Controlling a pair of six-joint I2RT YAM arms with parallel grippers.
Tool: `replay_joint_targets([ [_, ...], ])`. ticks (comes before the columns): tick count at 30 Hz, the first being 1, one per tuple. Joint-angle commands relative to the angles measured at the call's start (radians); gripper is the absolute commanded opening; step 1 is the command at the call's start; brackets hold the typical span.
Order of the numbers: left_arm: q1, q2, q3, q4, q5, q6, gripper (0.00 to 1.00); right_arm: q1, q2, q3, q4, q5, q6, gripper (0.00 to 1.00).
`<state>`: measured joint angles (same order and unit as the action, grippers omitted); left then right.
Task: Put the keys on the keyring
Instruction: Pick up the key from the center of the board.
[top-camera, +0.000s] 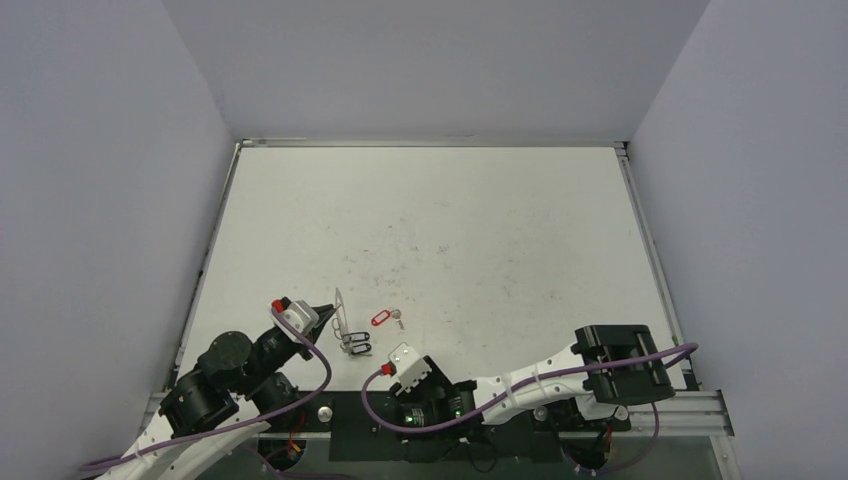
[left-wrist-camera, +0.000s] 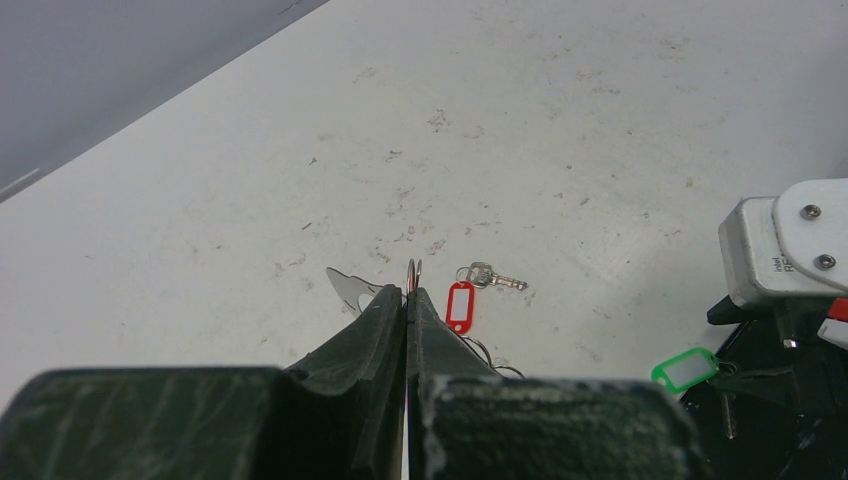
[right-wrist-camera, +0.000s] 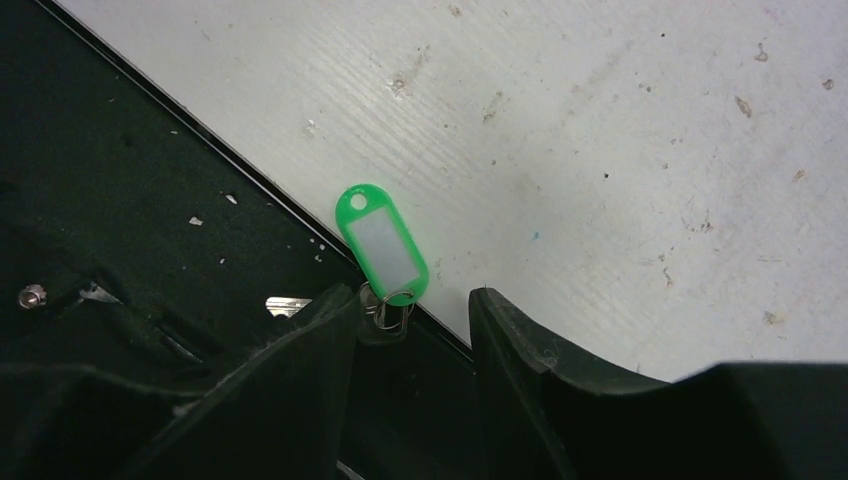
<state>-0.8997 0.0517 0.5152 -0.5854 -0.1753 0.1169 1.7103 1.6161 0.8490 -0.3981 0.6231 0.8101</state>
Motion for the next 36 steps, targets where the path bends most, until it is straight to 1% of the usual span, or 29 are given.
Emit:
replay_joint_targets([
  [1,-0.001,0.008,0.023,0.067,0.011,0.008,0.0,0.015,0.023,0.006,0.011,-0.01,0.048,0.39],
  [3,-0.001,0.009,0.023,0.066,0.011,0.009,0.0,0.014,0.031,0.005,0.009,-0.014,0.058,0.3],
  [4,-0.001,0.009,0.023,0.065,0.011,0.009,0.0,0.014,0.033,0.005,0.006,-0.016,0.062,0.27],
  [5,-0.001,0.01,0.023,0.065,0.011,0.009,0.0,0.015,0.033,0.004,0.009,-0.018,0.061,0.27],
  [7,-0.001,0.007,0.023,0.065,0.011,0.009,0.0,0.015,0.033,0.003,0.011,-0.027,0.061,0.27],
  [10,-0.001,0.008,0.022,0.067,0.013,0.006,0.0,0.014,0.035,0.001,0.01,-0.036,0.065,0.36],
  [12,-0.001,0.007,0.022,0.066,0.013,0.006,0.0,0.014,0.039,0.001,0.007,-0.044,0.068,0.36],
  [15,-0.001,0.007,0.022,0.068,0.016,0.004,0.0,0.013,0.046,0.002,0.004,-0.054,0.073,0.32],
  [17,-0.002,0.008,0.022,0.065,0.017,0.002,0.0,0.009,0.052,0.001,0.007,-0.067,0.072,0.31],
  [21,-0.001,0.007,0.021,0.065,0.019,-0.001,0.0,-0.002,0.062,-0.003,0.01,-0.09,0.071,0.17],
  [23,-0.001,0.008,0.02,0.068,0.022,-0.002,0.0,-0.008,0.051,-0.008,0.014,-0.093,0.069,0.07],
  [24,-0.001,0.008,0.019,0.069,0.025,-0.003,0.0,-0.011,0.041,-0.014,0.016,-0.093,0.065,0.01],
  [25,-0.001,0.009,0.017,0.071,0.027,-0.007,0.0,-0.013,0.029,-0.018,0.016,-0.092,0.064,0.0],
  [28,-0.001,0.015,0.006,0.085,0.04,-0.016,0.0,-0.034,-0.029,-0.041,0.018,-0.088,0.046,0.0],
  [30,-0.001,0.022,-0.006,0.104,0.056,-0.024,0.0,-0.064,-0.093,-0.07,0.052,-0.1,0.019,0.0],
  [32,-0.001,0.037,-0.028,0.139,0.078,-0.037,0.0,-0.116,-0.172,-0.132,0.111,-0.14,-0.018,0.0],
  [36,-0.001,0.091,-0.077,0.252,0.15,-0.062,0.0,-0.272,-0.337,-0.216,0.202,-0.245,-0.112,0.0],
])
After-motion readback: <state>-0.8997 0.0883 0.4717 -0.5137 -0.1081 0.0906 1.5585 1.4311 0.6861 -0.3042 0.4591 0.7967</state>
